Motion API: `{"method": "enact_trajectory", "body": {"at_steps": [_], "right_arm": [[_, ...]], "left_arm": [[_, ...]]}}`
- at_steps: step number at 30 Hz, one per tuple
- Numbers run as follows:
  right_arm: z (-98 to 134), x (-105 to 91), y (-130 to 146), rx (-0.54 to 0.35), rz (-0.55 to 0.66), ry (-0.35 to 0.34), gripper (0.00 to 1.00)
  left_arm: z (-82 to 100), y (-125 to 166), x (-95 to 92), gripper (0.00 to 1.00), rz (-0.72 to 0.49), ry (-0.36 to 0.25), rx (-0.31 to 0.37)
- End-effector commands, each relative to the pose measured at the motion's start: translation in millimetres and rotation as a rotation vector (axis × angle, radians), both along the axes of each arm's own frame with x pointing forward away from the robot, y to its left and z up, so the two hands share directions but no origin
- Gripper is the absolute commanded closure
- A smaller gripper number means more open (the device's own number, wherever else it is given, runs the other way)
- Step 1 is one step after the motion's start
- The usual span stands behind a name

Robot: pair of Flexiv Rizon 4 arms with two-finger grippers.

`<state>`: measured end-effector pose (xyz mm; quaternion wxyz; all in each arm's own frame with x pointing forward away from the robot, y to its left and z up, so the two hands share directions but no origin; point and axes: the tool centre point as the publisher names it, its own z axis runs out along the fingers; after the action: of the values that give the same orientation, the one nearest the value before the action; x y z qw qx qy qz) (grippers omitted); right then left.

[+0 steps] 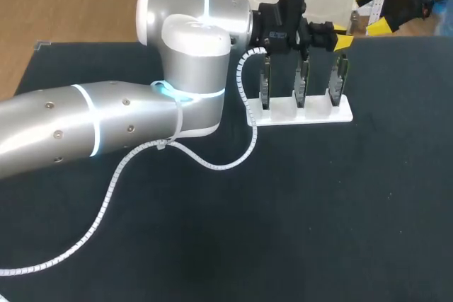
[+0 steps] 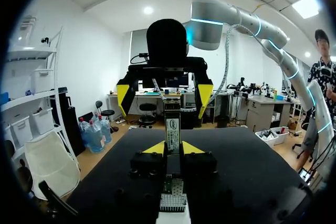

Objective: Pick up the optical module with the left hand, and insert it into the network port with the right hand.

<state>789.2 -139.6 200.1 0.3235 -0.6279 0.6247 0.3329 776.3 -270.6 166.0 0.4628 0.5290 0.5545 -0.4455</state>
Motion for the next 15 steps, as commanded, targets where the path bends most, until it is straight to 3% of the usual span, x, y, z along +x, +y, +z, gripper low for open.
{"method": "enact_trajectory", "body": {"at_steps": [1,15], "right_arm": [[0.4,3.7,-0.3,0.018,0.022,0.008,0.0],[5.1,-2.3,7.8,0.03,0.091,0.02,0.0]], "left_arm": [[0.4,-0.6,1.0,1.0,-0.001,0.001,0.002],[0.4,-0.6,1.0,1.0,-0.001,0.001,0.002]]}}
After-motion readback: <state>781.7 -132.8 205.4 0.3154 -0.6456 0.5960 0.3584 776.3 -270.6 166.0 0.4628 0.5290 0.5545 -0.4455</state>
